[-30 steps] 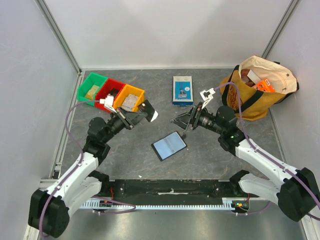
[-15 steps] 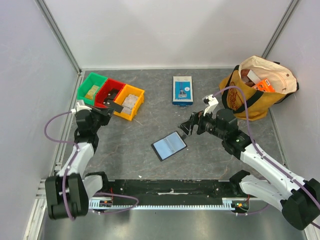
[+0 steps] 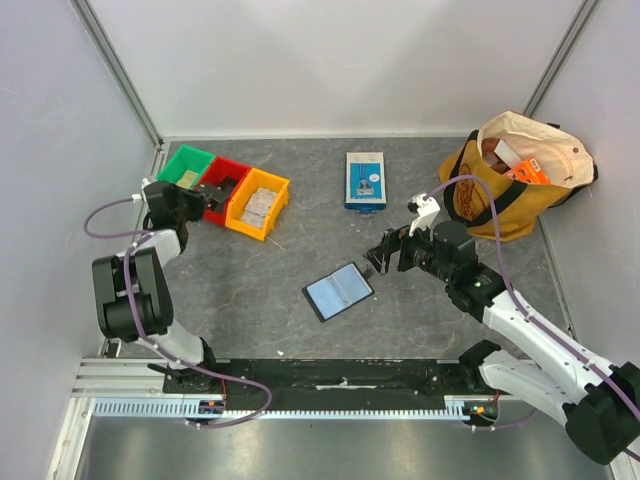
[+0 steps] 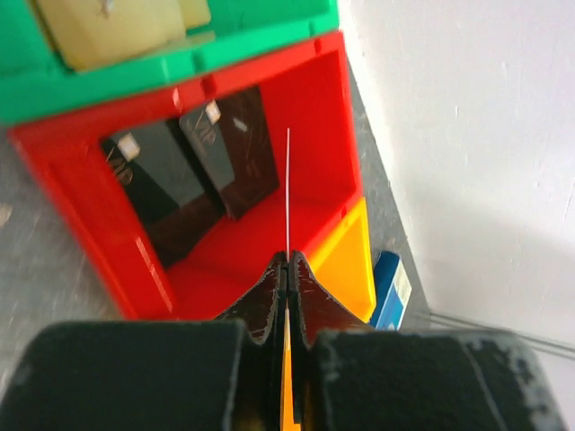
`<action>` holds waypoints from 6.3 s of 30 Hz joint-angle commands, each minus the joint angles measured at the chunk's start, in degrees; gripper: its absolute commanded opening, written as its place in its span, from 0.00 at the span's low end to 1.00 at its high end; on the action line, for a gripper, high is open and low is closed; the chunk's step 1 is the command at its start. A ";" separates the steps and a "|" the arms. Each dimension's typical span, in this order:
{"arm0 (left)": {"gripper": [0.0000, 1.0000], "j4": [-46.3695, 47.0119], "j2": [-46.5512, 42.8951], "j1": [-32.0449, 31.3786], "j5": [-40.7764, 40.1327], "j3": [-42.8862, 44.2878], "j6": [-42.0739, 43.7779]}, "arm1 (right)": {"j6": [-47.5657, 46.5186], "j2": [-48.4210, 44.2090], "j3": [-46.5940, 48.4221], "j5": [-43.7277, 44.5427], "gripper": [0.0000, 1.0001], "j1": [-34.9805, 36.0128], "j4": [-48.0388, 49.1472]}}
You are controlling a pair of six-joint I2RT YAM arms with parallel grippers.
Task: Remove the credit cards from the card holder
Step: Place the credit card in the storage box, then remove the credit card from the card holder.
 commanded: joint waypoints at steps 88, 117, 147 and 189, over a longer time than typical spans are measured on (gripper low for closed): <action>0.33 -30.23 -11.08 -61.58 -16.65 -5.73 18.28 | 2.24 31.93 7.80 12.79 0.63 14.00 -8.40; 0.27 -28.48 -5.01 -61.84 -13.92 -7.57 17.76 | 4.52 31.58 6.40 1.64 0.29 15.05 -2.78; 0.34 -25.22 -17.42 -61.84 -16.30 -8.46 15.47 | 3.47 31.31 11.67 21.22 0.73 18.66 -13.49; 0.31 -27.33 -5.71 -62.72 -12.60 -7.40 16.35 | 4.44 29.30 9.12 8.50 0.22 18.31 -7.78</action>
